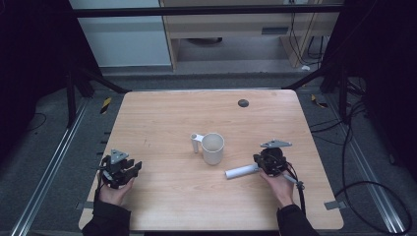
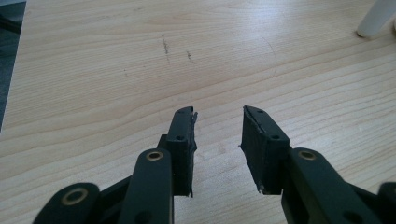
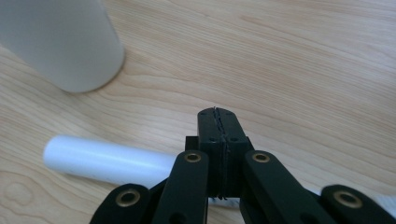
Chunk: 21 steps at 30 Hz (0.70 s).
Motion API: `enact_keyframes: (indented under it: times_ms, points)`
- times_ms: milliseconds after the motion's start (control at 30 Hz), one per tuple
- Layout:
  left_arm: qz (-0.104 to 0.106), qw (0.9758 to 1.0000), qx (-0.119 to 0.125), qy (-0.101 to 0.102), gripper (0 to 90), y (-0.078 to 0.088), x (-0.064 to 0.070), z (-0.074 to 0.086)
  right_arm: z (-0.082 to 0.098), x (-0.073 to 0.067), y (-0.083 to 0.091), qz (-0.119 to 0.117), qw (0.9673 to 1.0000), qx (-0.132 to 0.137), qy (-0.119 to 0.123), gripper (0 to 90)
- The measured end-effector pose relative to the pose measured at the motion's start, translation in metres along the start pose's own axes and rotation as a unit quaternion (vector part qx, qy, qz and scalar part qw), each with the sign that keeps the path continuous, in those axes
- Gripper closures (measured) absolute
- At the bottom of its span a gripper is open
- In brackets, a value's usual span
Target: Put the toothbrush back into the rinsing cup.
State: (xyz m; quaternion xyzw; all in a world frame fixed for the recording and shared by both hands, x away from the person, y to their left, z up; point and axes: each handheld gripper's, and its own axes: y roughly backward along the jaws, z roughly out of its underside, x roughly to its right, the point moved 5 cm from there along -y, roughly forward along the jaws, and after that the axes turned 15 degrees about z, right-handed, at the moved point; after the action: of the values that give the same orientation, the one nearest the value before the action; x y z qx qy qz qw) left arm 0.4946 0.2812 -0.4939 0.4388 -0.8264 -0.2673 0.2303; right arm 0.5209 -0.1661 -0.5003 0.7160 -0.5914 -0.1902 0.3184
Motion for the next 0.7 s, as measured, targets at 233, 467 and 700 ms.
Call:
enact_keyframes:
  times_ms: [233, 467, 700]
  points:
    - [0.000, 1.0000, -0.001, 0.000, 63.7, 0.000, 0.000, 0.000, -0.001, -0.021, -0.003, -0.030, 0.9995, -0.006, 0.003, 90.0]
    - [0.001, 1.0000, -0.001, -0.001, 63.7, 0.000, 0.000, 0.000, 0.004, -0.038, -0.007, -0.049, 0.9985, -0.014, 0.019, 90.0]
    - [0.001, 1.0000, -0.001, -0.001, 63.7, 0.000, 0.000, 0.000, 0.008, -0.043, -0.010, -0.051, 0.9979, -0.023, 0.031, 90.0]
